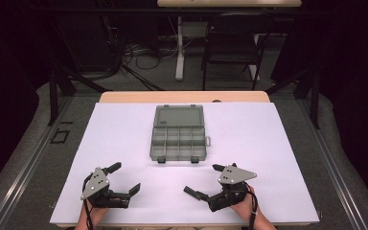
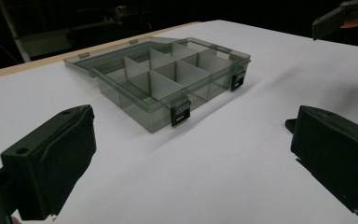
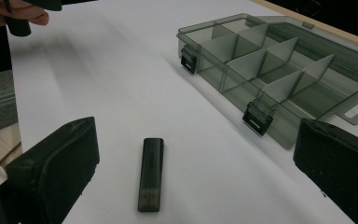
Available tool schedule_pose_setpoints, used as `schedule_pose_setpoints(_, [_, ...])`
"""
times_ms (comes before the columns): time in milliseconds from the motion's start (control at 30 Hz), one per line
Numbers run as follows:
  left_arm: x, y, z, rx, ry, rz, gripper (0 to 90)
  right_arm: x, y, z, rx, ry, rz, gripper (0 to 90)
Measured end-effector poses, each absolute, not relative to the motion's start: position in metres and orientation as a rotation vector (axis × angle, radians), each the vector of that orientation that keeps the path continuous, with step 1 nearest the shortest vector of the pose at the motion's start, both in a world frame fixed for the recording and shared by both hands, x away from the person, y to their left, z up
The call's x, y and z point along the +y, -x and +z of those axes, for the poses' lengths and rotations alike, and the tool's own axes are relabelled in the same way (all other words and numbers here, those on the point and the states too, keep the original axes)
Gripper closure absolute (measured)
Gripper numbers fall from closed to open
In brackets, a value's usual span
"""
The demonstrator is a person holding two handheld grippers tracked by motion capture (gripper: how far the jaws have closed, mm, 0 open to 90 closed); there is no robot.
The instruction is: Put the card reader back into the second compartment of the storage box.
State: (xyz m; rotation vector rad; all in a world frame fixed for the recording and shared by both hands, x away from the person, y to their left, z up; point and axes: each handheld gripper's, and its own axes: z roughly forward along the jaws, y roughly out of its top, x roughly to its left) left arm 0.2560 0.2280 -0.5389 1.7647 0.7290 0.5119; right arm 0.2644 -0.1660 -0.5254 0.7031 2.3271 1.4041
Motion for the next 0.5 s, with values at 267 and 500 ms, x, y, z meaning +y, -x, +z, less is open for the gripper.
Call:
schedule_pose_setpoints(267, [0.228, -0.256, -0.539, 0.730, -1.770, 0.508, 0.3, -0.154, -0.267, -0.530, 2.384, -0.688, 1.379, 0.0])
schedule_pose_setpoints(500, [0.227, -0.256, -0.539, 0.724, -1.772, 0.506, 0.2, -0.148, -0.268, -0.534, 2.418, -0.684, 1.366, 0.0])
